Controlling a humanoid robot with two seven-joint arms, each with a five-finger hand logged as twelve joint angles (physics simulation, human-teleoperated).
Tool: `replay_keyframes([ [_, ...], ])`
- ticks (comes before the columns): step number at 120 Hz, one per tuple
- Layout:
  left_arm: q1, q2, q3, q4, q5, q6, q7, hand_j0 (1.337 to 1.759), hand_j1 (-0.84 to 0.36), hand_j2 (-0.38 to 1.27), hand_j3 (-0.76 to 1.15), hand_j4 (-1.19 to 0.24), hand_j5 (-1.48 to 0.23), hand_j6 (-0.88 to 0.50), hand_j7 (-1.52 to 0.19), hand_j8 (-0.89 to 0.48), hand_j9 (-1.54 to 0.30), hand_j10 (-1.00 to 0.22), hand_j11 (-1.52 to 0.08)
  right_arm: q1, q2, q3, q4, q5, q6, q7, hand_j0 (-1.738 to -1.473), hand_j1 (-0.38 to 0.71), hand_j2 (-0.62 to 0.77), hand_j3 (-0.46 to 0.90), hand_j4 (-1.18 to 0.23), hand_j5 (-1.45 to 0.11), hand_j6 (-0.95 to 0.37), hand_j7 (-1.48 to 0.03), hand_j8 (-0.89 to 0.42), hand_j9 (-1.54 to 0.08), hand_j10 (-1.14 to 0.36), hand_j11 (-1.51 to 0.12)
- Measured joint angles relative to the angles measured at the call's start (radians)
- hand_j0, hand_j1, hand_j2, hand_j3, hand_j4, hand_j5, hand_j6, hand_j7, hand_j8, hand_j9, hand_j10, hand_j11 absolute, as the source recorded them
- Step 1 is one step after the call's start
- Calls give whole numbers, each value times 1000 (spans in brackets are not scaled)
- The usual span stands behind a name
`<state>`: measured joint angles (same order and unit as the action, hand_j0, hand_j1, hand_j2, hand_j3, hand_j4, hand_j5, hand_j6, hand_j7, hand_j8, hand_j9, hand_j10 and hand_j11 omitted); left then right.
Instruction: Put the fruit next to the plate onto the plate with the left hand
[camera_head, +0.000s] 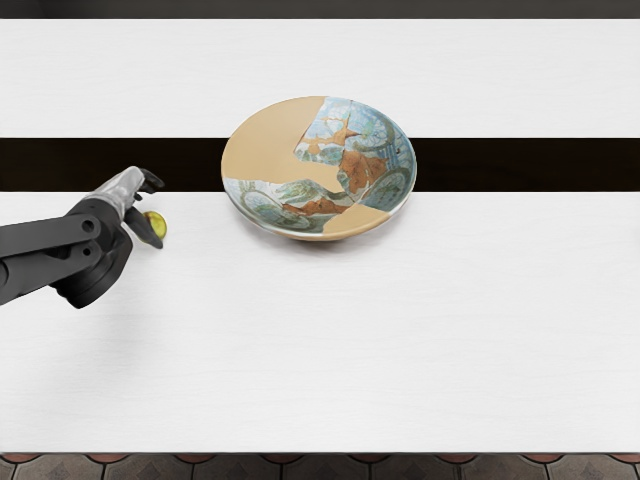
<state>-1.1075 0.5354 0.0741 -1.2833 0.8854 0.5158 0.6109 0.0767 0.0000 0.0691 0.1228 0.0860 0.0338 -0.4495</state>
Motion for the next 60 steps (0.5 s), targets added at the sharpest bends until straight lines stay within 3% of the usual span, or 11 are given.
replay_keyframes([
  [60, 1, 2, 0, -19, -1, -1, 0, 1658, -152, 108, 0, -427, -556, -428, -556, -428, -556, -427, -556, 0, 0, 0, 0, 1, -1, 0, -1658, -349, 0, 0, 0, 0, 0, 0, 0, 0, 0, 0],
])
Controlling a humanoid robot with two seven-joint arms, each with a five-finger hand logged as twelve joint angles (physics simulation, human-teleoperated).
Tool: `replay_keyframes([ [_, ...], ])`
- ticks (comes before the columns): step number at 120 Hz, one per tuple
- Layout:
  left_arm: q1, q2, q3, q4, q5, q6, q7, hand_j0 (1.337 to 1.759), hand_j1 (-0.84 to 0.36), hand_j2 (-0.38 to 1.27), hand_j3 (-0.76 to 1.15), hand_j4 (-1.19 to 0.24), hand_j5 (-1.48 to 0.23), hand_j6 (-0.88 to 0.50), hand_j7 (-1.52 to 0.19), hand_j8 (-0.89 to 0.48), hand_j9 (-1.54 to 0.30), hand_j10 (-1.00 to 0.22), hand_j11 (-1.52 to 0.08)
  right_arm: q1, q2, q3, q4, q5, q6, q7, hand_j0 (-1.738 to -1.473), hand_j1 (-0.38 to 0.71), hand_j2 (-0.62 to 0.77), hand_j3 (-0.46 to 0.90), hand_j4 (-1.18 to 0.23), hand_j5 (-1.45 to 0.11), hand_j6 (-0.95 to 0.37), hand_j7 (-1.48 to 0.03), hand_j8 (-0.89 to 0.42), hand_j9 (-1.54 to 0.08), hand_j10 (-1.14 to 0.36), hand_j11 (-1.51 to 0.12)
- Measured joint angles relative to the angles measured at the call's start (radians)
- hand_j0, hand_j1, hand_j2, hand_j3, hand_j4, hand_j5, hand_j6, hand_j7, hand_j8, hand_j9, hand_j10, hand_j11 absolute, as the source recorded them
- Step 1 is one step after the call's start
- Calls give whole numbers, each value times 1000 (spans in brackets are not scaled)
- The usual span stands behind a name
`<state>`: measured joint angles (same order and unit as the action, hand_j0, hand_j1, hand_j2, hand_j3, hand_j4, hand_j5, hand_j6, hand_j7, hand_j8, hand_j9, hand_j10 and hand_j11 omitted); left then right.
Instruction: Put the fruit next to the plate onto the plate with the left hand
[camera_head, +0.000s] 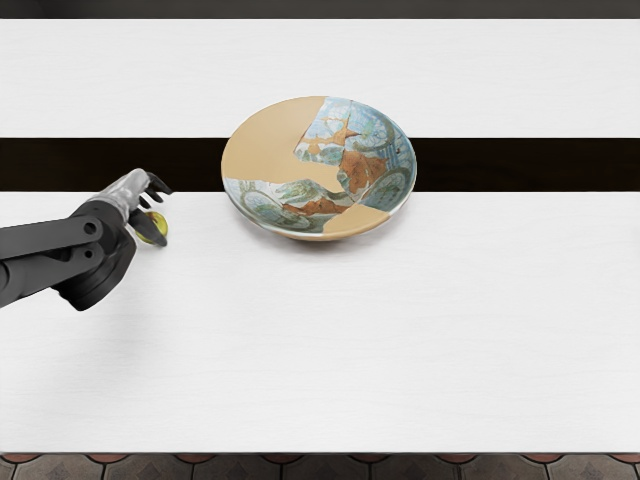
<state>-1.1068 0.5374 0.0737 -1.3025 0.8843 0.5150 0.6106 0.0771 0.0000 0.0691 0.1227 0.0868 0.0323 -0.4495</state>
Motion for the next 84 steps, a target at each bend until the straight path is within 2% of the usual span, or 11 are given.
replay_keyframes([
  [55, 1, 3, 2, -6, -1, -2, 0, 1658, -261, 132, 0, -522, -679, -522, -679, -522, -679, -522, -678, 7, 0, 0, 0, 0, 0, 0, -1658, -349, 0, 0, 0, 0, 0, 0, 0, 0, 0, 0],
  [84, 1, 2, 2, -9, -2, -8, 0, 1655, -291, 160, 0, -578, -765, -578, -764, -466, -767, -558, -768, 10, 0, 0, 0, 0, 0, 0, -1658, -349, 0, 0, 0, 0, 0, 0, 0, 0, 0, 0],
])
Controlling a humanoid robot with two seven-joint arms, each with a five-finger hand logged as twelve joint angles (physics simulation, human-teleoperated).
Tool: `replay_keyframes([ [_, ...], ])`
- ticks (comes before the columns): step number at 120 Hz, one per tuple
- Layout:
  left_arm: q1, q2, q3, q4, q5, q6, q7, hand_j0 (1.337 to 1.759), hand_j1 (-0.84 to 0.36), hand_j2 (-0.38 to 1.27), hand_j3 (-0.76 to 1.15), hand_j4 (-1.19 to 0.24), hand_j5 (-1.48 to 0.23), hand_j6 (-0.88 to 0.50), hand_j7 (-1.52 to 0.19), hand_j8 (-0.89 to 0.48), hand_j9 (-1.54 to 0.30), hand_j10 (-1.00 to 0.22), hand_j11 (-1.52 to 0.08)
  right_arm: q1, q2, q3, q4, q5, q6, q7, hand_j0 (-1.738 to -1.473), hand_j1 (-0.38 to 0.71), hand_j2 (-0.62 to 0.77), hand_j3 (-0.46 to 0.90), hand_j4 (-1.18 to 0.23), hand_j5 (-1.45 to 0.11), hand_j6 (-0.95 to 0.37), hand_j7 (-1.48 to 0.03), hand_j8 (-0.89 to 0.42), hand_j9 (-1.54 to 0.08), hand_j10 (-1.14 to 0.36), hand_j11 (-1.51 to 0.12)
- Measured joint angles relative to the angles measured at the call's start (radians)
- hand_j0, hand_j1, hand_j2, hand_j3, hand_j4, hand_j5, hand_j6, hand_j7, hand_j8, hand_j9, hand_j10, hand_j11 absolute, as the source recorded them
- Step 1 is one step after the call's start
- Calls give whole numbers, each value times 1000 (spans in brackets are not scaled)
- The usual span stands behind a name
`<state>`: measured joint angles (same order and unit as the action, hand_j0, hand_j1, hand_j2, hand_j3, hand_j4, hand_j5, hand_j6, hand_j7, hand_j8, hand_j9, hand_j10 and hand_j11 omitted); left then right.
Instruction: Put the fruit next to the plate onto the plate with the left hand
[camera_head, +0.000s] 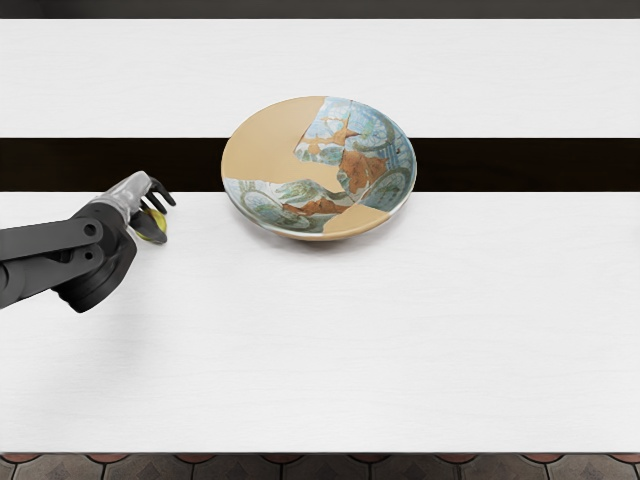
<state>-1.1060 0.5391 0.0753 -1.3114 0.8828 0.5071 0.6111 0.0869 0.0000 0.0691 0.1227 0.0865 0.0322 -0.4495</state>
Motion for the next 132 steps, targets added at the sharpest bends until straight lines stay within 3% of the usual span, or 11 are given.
replay_keyframes([
  [56, -9, 7, -7, -15, -8, -36, -1, 1648, -331, 225, 0, -662, -988, -495, -955, -372, -953, -474, -963, 6, 0, 0, 0, 1, 0, 0, -1658, -349, 0, 0, 0, 0, 0, 0, 0, 0, 0, 0],
  [82, -49, 10, -25, -18, -14, -80, -1, 1644, -341, 246, 0, -682, -1062, -463, -1019, -343, -1017, -451, -1024, 11, 0, 1, 0, 1, 0, -2, -1658, -349, 0, 0, 0, 0, 0, 0, 0, 0, 0, 0],
  [115, -110, 12, -62, -23, -18, -144, -1, 1648, -335, 374, 0, -712, -1092, -494, -1049, -362, -1029, -502, -1043, 17, 0, 1, 0, 1, 0, -5, -1658, -349, 0, 0, 0, 0, 0, 0, 0, 0, 0, 0],
  [132, -113, 12, -108, -33, -22, -190, -1, 1650, -321, 338, 0, -726, -1135, -477, -1086, -356, -1042, -498, -1058, 21, 0, 2, 0, 1, 0, -6, -1658, -349, 0, 0, 0, 0, 0, 0, 0, 0, 0, 0],
])
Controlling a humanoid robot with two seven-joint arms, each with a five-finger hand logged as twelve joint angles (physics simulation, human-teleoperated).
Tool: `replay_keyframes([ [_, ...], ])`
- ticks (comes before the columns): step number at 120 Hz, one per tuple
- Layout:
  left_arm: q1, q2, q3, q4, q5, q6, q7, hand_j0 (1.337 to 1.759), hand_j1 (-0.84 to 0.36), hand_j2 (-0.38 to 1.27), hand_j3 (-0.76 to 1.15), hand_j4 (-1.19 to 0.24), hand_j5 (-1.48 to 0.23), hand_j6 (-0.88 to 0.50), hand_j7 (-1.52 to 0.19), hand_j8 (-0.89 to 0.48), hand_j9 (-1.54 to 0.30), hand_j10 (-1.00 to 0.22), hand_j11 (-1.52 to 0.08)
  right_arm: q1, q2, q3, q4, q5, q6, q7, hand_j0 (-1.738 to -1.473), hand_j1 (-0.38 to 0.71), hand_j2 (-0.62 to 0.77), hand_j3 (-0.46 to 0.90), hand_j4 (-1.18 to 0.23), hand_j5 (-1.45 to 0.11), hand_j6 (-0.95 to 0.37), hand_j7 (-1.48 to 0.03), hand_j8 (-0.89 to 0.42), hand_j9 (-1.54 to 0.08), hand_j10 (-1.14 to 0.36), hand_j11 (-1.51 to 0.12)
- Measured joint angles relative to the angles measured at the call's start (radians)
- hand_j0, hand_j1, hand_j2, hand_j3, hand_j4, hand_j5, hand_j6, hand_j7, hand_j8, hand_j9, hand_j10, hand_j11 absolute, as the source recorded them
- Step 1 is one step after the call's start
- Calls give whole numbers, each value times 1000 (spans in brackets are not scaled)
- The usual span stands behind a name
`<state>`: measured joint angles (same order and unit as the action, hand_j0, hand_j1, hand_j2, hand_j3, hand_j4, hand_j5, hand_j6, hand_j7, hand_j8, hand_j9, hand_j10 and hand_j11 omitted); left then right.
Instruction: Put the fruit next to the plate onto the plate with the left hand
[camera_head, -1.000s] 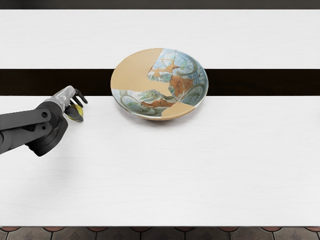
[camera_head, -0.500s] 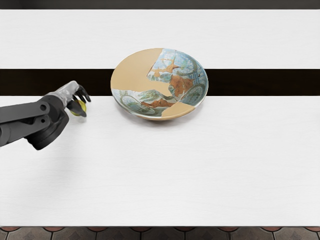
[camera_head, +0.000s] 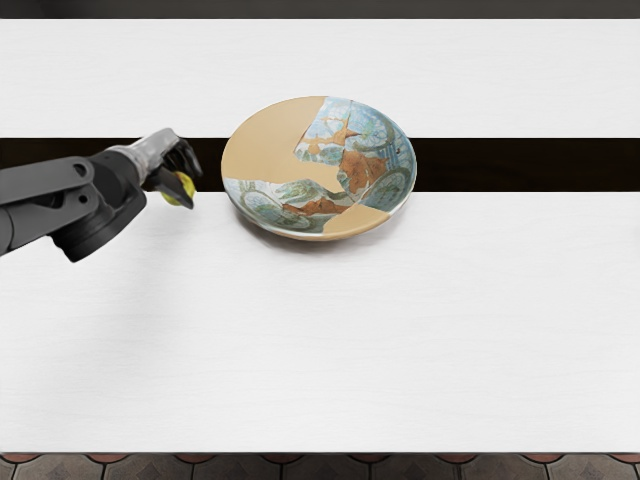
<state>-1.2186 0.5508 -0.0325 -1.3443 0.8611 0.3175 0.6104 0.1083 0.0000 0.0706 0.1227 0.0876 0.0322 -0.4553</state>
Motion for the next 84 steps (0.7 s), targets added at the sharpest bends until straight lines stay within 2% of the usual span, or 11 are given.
replay_keyframes([
  [16, -11, -4, -49, -3, 0, -49, 0, 1651, -318, 338, 0, -740, -1165, -474, -1094, -374, -1065, -503, -1076, 4, 0, 0, 0, 0, 0, 0, -1658, -349, 0, 0, 0, 0, 0, 0, 0, 0, 0, 0],
  [31, -56, -10, -70, -4, -11, -82, 0, 1651, -313, 385, 0, -765, -1164, -515, -1112, -358, -1088, -520, -1090, 5, 0, -1, 1, 0, 0, 0, -1658, -349, 0, 0, 0, 0, 0, 0, 0, 0, 0, 0],
  [62, -126, -40, -81, 0, -68, -131, 0, 1651, -338, 416, 0, -788, -1191, -469, -1161, -316, -1125, -493, -1118, 12, 0, -1, 0, 0, 0, 0, -1658, -349, 0, 0, 0, 0, 0, 0, 0, 0, 0, 0],
  [84, -154, -84, -81, 15, -96, -149, 0, 1650, -426, 542, 0, -791, -1214, -430, -1185, -277, -1149, -445, -1136, 13, 0, -1, 0, 0, 0, 0, -1658, -349, 0, 0, 0, 0, 0, 0, 0, 0, 0, 0],
])
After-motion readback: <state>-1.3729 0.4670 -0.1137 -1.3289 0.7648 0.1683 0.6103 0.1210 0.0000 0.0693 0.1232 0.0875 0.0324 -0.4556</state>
